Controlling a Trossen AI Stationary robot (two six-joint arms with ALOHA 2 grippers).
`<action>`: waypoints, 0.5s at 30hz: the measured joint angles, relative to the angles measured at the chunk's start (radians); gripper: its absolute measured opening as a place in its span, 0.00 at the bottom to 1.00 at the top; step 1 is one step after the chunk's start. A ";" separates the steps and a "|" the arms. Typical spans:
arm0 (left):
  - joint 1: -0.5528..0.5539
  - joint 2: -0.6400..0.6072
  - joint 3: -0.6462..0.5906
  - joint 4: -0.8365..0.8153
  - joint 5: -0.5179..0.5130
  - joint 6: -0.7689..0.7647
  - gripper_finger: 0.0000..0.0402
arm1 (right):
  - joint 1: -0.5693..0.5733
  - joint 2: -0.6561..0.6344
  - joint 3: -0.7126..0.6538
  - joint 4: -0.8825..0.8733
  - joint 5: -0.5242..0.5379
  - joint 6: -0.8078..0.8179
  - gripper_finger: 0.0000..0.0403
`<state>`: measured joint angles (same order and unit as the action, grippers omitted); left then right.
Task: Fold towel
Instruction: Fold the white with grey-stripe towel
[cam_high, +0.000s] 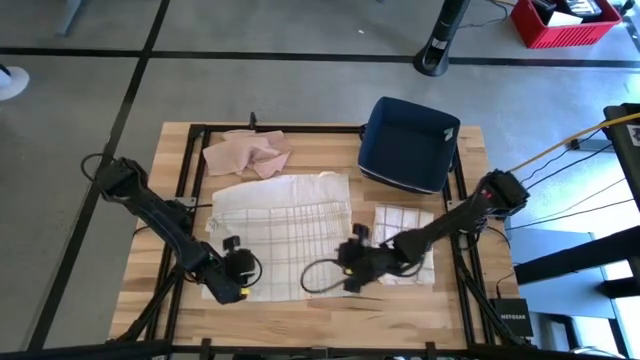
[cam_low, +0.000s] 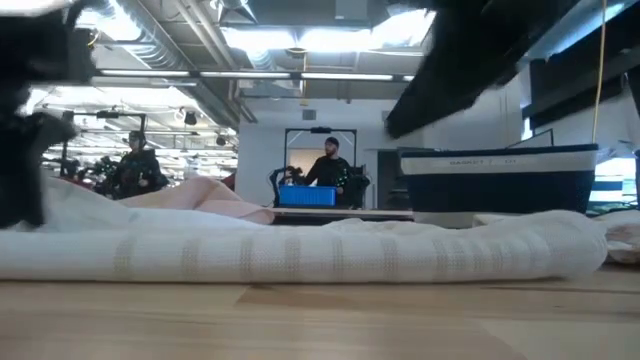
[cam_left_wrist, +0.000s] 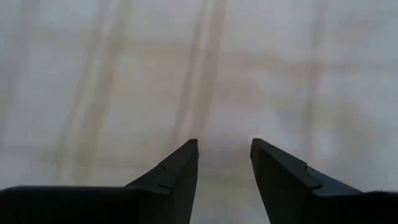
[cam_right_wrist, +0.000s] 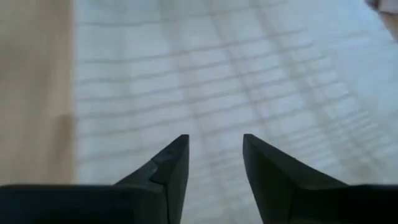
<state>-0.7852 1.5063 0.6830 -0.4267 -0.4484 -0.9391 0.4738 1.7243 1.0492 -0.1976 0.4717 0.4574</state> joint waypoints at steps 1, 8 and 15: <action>-0.005 0.006 -0.012 0.005 0.030 -0.005 0.36 | -0.015 0.022 -0.005 0.034 -0.001 -0.023 0.39; -0.038 0.072 -0.032 0.094 0.047 -0.014 0.36 | -0.048 0.187 -0.011 0.055 -0.190 -0.061 0.40; -0.039 0.079 -0.034 0.240 0.071 0.058 0.36 | 0.055 0.183 -0.001 0.034 -0.362 0.058 0.40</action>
<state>-0.8246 1.5849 0.6491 -0.1864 -0.3774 -0.8810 0.5287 1.9073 1.0483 -0.1637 0.1101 0.5151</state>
